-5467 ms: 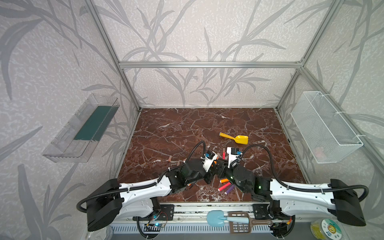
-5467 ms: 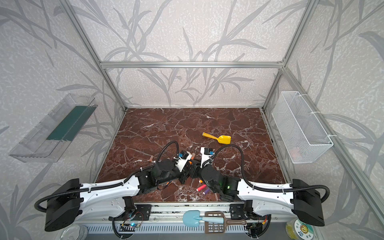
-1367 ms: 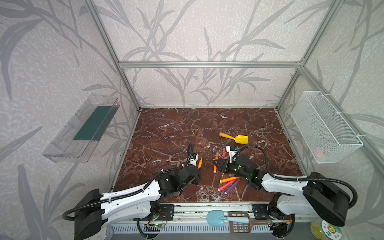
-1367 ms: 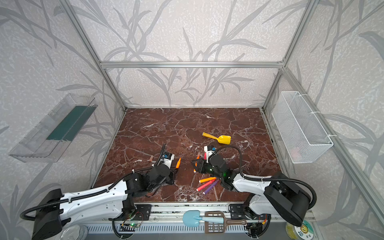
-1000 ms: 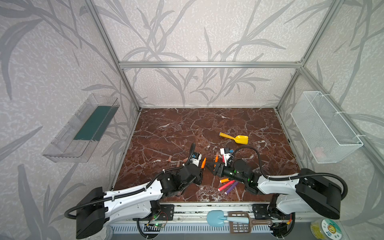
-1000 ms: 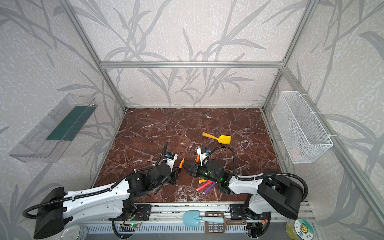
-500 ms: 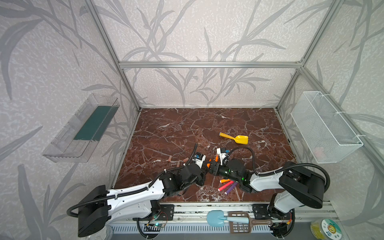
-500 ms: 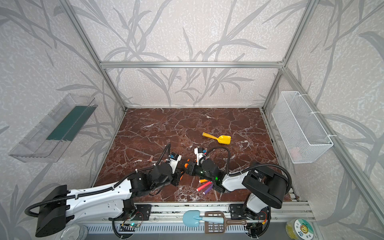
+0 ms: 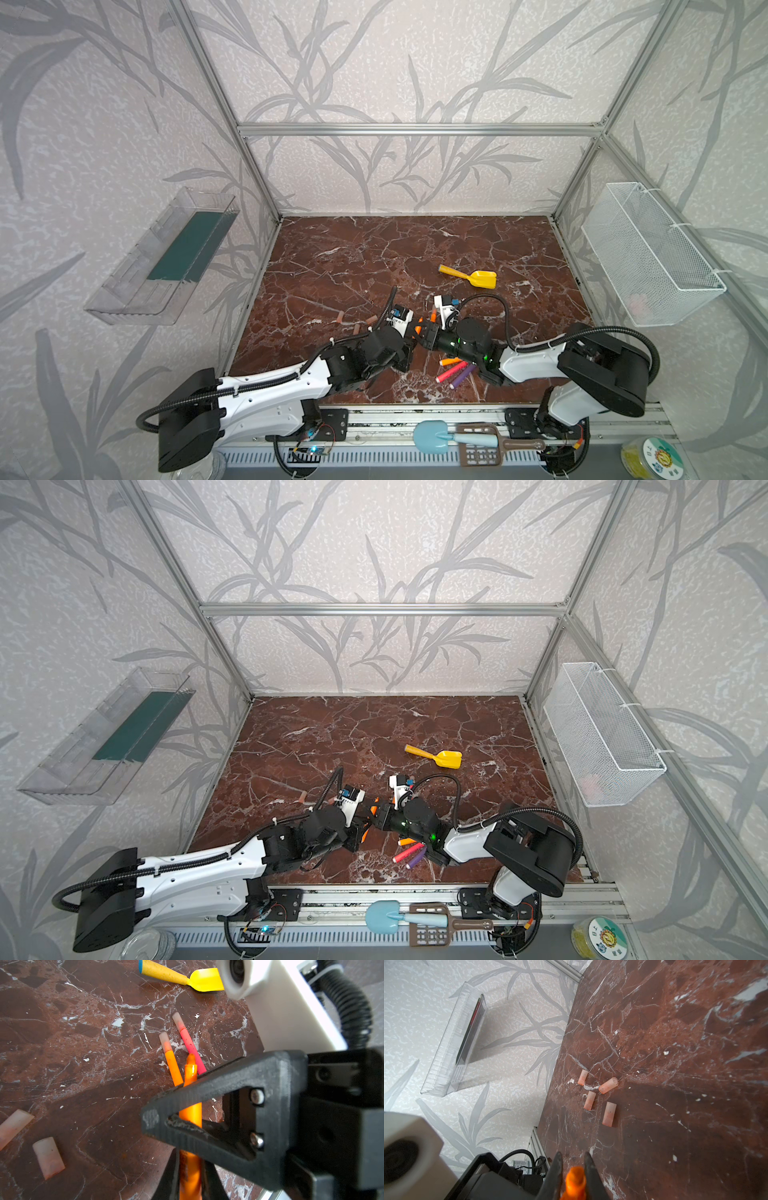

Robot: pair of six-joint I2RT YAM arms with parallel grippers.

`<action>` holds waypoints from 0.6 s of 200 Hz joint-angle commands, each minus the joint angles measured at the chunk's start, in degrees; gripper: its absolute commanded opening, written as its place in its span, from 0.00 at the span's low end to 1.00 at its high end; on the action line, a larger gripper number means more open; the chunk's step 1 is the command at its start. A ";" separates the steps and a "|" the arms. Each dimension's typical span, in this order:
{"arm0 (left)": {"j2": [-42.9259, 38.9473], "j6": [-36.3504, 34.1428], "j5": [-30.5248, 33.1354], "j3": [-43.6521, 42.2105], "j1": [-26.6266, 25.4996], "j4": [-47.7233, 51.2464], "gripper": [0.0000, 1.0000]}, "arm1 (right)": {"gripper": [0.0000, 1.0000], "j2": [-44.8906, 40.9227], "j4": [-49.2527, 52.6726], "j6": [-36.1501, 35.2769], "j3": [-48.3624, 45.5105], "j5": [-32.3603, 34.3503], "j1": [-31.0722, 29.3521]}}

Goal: Insert the pens into the pen caps
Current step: 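Lift the orange highlighter with the left gripper toward the right gripper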

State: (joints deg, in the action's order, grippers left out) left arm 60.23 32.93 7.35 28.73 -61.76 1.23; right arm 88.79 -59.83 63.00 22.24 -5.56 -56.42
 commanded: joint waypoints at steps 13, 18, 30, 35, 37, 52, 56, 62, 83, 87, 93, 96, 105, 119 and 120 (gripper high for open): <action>0.64 -0.15 0.29 -0.86 0.23 -4.76 0.28 | 0.00 -1.32 -5.38 2.51 -1.16 -0.50 -0.32; 0.72 -0.23 0.34 -0.99 0.21 -5.19 0.29 | 0.00 -1.47 -5.89 2.84 -1.35 -0.37 -0.31; 1.13 -0.27 0.29 -1.13 0.26 -6.10 0.30 | 0.00 -1.81 -7.05 3.63 -1.99 0.23 -0.37; 1.49 -0.30 0.31 -1.13 0.23 -6.43 0.31 | 0.00 -1.94 -7.41 3.97 -2.27 0.48 -0.44; 1.61 -0.27 0.30 -1.13 0.23 -6.56 0.31 | 0.00 -2.02 -7.51 4.10 -2.35 0.56 -0.44; 2.55 -0.13 0.20 -1.13 0.18 -7.44 0.32 | 0.00 -2.48 -7.59 4.76 -2.68 1.37 -0.73; 2.78 -0.12 0.12 -1.09 0.22 -7.69 0.32 | 0.00 -2.59 -7.58 4.88 -2.72 1.55 -0.93; 3.12 -0.01 0.03 -1.03 0.19 -7.95 0.33 | 0.00 -2.62 -7.66 4.85 -2.65 1.83 -1.17; 4.03 -0.20 -0.06 -0.57 0.26 -8.68 0.33 | 0.00 -2.54 -8.48 5.25 -2.63 2.56 -1.89; 4.14 -0.20 -0.06 -0.47 0.24 -8.75 0.33 | 0.00 -2.49 -8.66 5.33 -2.69 2.72 -1.85; 4.45 -0.35 -0.05 -0.28 0.19 -8.94 0.33 | 0.00 -2.45 -9.01 5.46 -2.70 2.91 -1.85; 4.62 -0.37 -0.10 -0.18 0.23 -9.07 0.33 | 0.00 -2.40 -9.04 5.58 -2.79 3.00 -1.85; 5.12 -0.63 -0.30 0.13 0.19 -9.40 0.31 | 0.00 -2.51 -9.37 5.63 -2.89 3.33 -1.86; 5.67 -0.84 -0.40 0.66 0.20 -9.59 0.28 | 0.00 -2.66 -9.11 5.70 -3.08 4.01 -1.85; 5.73 -0.80 -0.41 0.68 0.17 -9.63 0.27 | 0.00 -2.70 -9.01 5.71 -3.08 4.04 -1.85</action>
State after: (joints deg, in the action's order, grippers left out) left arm 65.21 32.95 7.11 28.25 -61.76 -4.89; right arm 87.29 -66.65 67.99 20.05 -2.85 -57.71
